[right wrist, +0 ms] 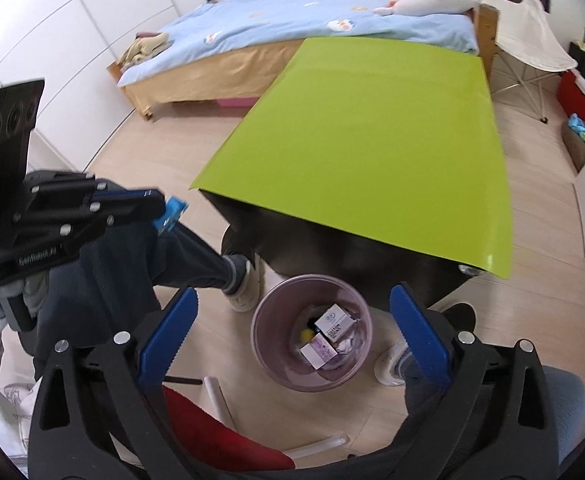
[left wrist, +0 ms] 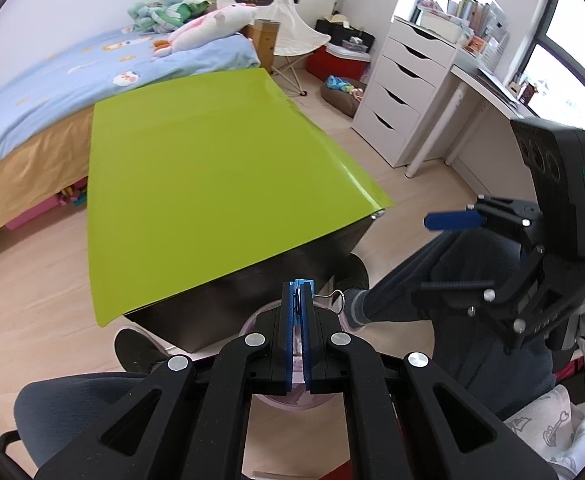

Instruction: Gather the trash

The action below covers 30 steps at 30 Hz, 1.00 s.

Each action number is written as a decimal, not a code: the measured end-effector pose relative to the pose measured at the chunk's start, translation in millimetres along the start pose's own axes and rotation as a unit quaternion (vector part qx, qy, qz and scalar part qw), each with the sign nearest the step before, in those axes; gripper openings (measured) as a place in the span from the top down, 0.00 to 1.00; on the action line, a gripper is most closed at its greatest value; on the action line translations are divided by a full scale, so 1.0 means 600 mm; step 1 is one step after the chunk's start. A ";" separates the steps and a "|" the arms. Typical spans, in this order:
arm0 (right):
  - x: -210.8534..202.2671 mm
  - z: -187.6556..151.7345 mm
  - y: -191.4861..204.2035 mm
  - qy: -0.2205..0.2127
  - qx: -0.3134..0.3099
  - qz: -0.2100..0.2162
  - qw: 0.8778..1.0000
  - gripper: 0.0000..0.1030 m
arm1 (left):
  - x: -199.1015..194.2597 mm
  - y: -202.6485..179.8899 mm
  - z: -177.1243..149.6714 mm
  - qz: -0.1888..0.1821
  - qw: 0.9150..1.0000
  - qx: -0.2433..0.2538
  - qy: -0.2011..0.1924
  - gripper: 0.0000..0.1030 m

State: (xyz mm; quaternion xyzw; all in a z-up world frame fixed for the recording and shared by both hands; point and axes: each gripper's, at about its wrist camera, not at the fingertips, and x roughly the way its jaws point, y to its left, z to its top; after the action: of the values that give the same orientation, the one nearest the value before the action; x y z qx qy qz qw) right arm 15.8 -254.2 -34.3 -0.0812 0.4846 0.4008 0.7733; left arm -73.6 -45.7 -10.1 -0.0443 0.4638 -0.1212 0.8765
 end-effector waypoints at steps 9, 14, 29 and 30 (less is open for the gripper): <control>-0.032 -0.005 -0.031 -0.019 0.024 -0.021 0.999 0.06 | 0.014 -0.032 -0.002 -0.021 0.999 0.025 0.013 0.94; -0.038 -0.008 -0.039 -0.023 0.034 -0.021 0.999 0.05 | 0.026 -0.028 -0.003 -0.025 0.999 0.015 0.020 0.48; -0.034 -0.003 -0.036 -0.024 0.043 -0.021 0.999 0.03 | 0.017 0.005 -0.003 -0.004 1.000 -0.028 0.004 0.17; -0.034 -0.001 -0.036 -0.025 0.044 -0.024 0.998 0.03 | 0.016 0.009 -0.001 -0.002 0.999 -0.032 0.002 0.17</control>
State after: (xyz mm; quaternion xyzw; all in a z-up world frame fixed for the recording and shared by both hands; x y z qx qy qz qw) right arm 26.0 -279.6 -23.9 -0.0492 0.4804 0.3623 0.7972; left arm -67.9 -42.8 -19.0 -0.0735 0.4691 -0.1082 0.8734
